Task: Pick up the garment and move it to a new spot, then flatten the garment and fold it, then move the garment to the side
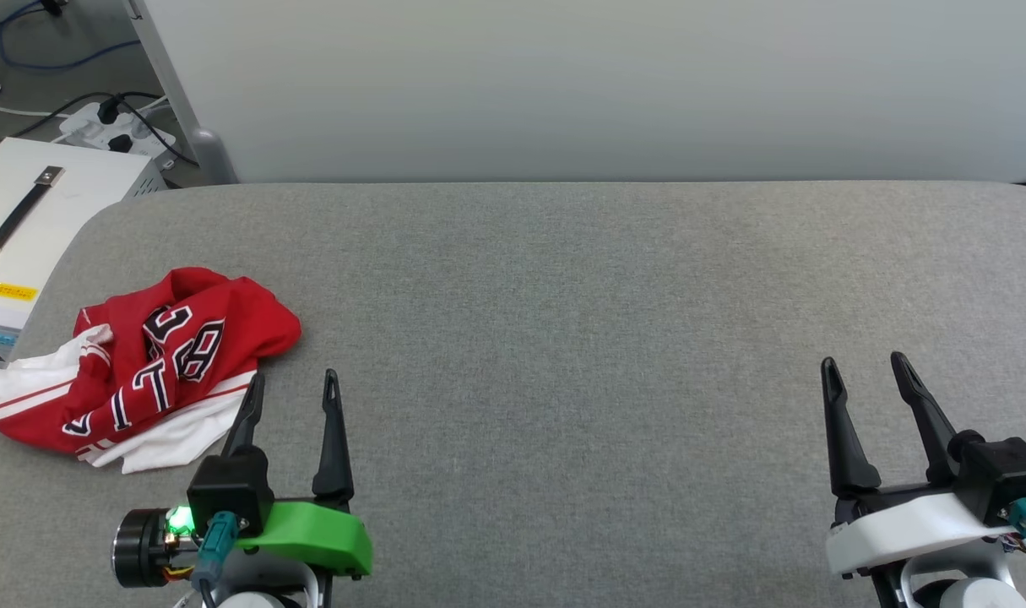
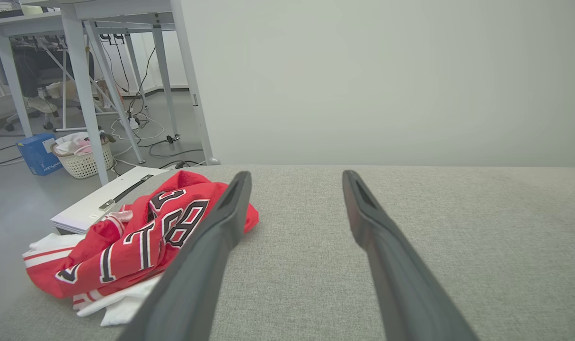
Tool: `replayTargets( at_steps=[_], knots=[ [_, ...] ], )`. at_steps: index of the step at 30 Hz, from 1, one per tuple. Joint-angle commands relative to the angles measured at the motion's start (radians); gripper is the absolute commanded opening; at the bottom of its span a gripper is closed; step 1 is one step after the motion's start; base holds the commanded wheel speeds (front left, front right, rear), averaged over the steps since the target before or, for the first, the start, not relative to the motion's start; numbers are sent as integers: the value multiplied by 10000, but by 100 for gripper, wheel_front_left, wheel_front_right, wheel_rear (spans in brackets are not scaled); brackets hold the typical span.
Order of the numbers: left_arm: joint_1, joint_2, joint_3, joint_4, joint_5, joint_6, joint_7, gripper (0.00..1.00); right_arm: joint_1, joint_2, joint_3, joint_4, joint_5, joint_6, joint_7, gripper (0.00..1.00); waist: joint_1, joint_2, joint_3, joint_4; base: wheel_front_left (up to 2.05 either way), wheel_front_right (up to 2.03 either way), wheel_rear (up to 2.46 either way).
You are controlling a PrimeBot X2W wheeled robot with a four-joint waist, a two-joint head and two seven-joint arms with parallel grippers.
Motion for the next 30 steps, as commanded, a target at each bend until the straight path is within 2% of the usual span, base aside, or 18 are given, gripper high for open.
replayTargets(
  at_steps=[1,18,24,30],
  knots=[
    [-55,-32,-13,26,-143,73,-105,100,175,0,25,-11,-52,-5,-130,100,0,-1,0,0,0,0,0],
    [-40,-38,-118,151,-285,168,-454,100,329,1,56,31,-51,-6,-474,100,0,-1,72,157,0,0,0],
    [-120,-40,-31,193,-386,253,-578,100,330,1,140,-46,-63,-6,-597,100,0,-1,190,589,0,0,0],
    [-230,-42,189,216,-550,310,-706,100,278,1,260,-129,-108,-7,-724,100,0,-1,396,1320,0,0,0]
  ],
)
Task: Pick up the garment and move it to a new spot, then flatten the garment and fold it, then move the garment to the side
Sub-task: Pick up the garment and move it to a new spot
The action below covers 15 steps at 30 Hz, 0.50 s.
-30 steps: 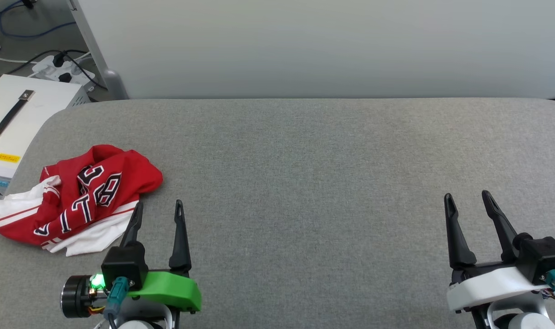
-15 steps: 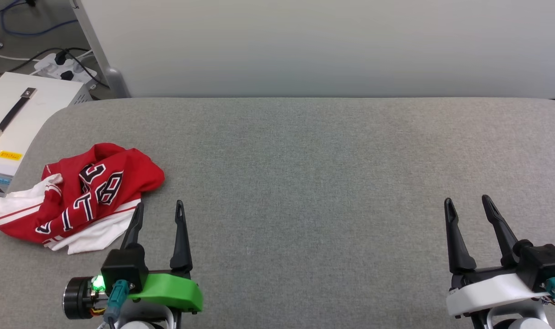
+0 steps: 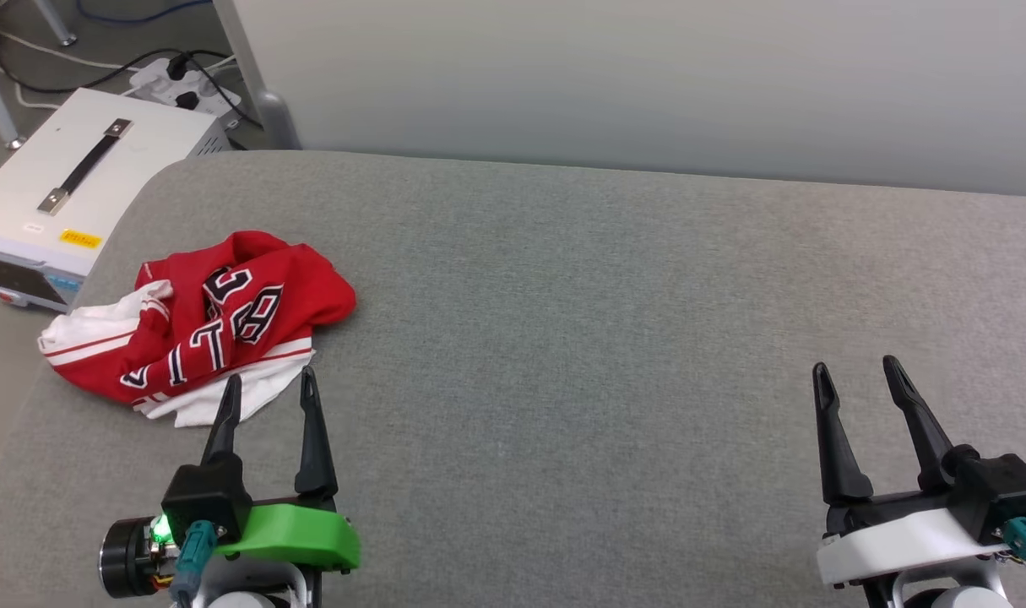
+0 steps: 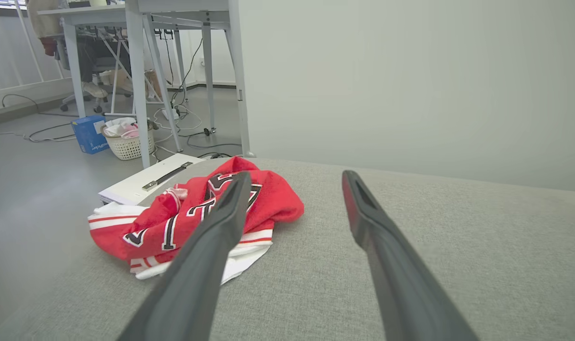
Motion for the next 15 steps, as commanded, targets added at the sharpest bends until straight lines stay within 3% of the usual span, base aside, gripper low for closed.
replayTargets(
  at_steps=[1,15],
  knots=[
    [-223,-37,43,-6,-108,42,-96,100,69,-3,12,-97,-104,-7,-125,100,0,0,187,491,0,0,0],
    [-268,-40,395,29,-582,159,-247,100,-62,-3,323,-228,-400,-7,-274,100,0,0,452,2516,0,0,0]
  ],
)
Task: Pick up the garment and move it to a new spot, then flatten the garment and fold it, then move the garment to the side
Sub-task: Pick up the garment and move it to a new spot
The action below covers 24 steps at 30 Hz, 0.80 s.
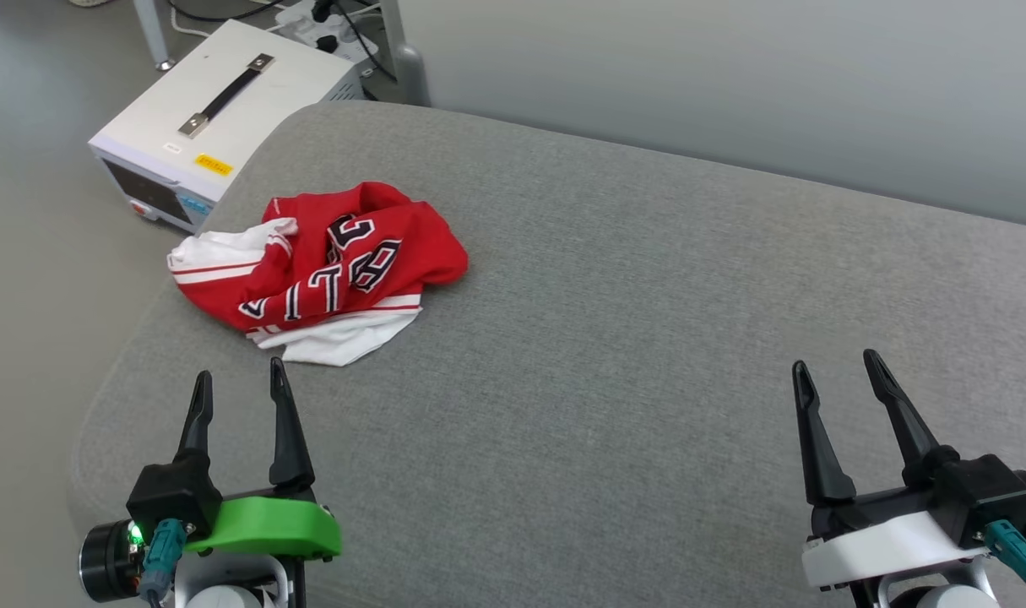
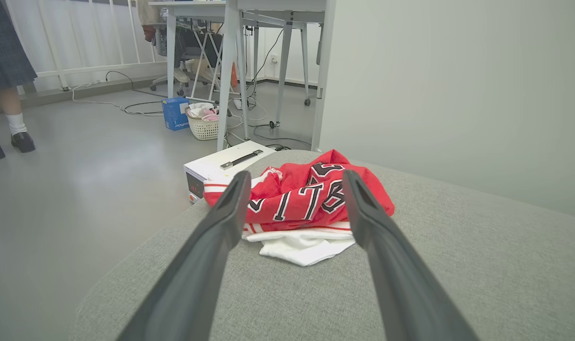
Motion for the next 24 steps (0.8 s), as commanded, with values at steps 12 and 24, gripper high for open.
replayTargets(
  at_steps=[12,24],
  knots=[
    [-31,-30,154,51,-256,74,-59,100,-97,-8,198,-89,-190,-7,-91,100,0,0,173,1688,0,0,0],
    [-251,-30,429,62,-542,-167,-59,100,-136,-8,313,-90,-228,-7,-91,100,0,0,306,1639,0,0,0]
  ],
)
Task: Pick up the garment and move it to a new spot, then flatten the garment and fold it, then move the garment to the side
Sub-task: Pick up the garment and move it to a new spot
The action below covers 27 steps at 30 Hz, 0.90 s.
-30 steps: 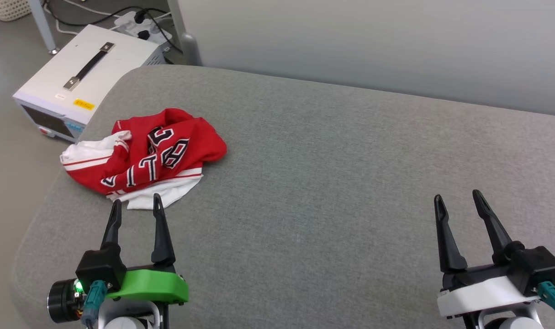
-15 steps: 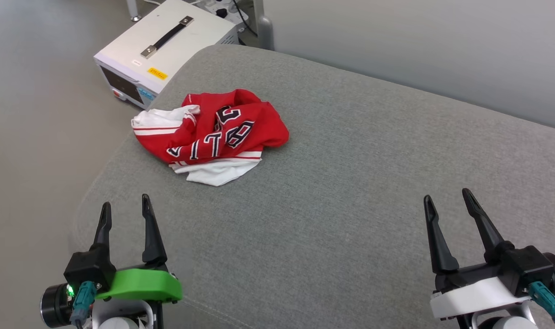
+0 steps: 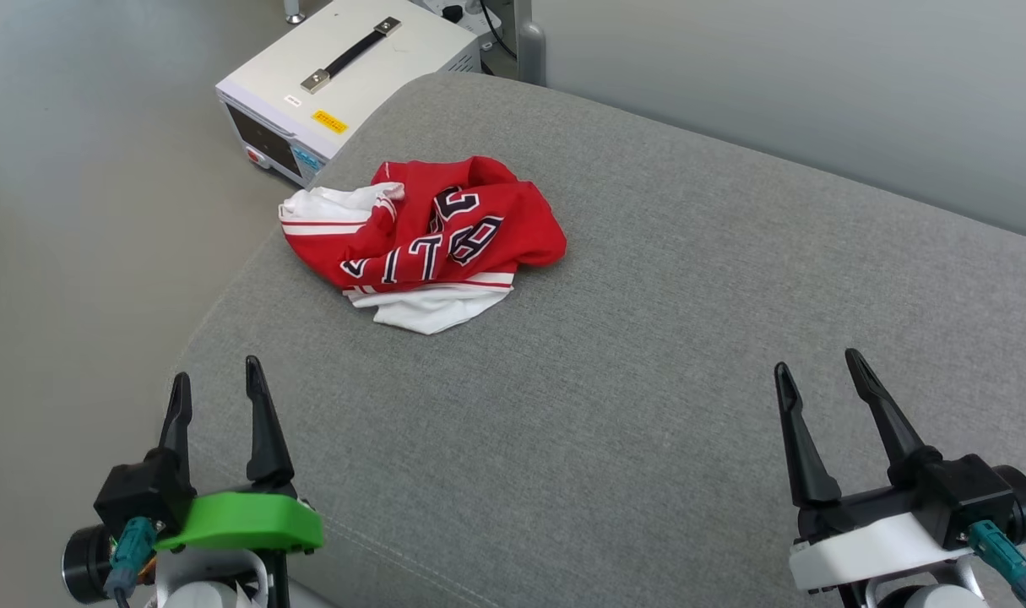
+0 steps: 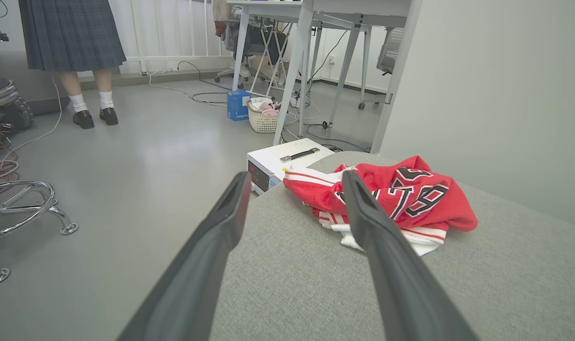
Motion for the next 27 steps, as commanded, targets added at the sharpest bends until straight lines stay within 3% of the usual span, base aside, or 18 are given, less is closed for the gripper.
replayTargets(
  at_steps=[1,9,15,21,27],
  knots=[
    [-390,-30,91,15,-15,-171,-59,100,-144,-14,-1,-41,-164,-7,-91,100,0,0,155,-105,0,0,0],
    [-2536,196,1123,760,-123,-1474,-59,100,-588,-130,57,-161,-448,-7,-92,100,0,0,963,-700,0,0,0],
    [-4473,1099,1283,1810,-443,-1922,-59,100,-1074,-363,82,-303,-502,-7,-92,100,0,0,1791,-1239,0,0,0],
    [-6151,2488,-17,3193,-1806,-1983,529,100,-1494,-511,138,-352,-507,-7,-92,100,0,0,2447,-1693,0,0,0],
    [-7172,4114,-2092,3784,-3536,-1986,2559,100,-1710,-604,78,-409,-541,-7,-92,100,0,0,2853,-2059,0,0,0]
  ],
)
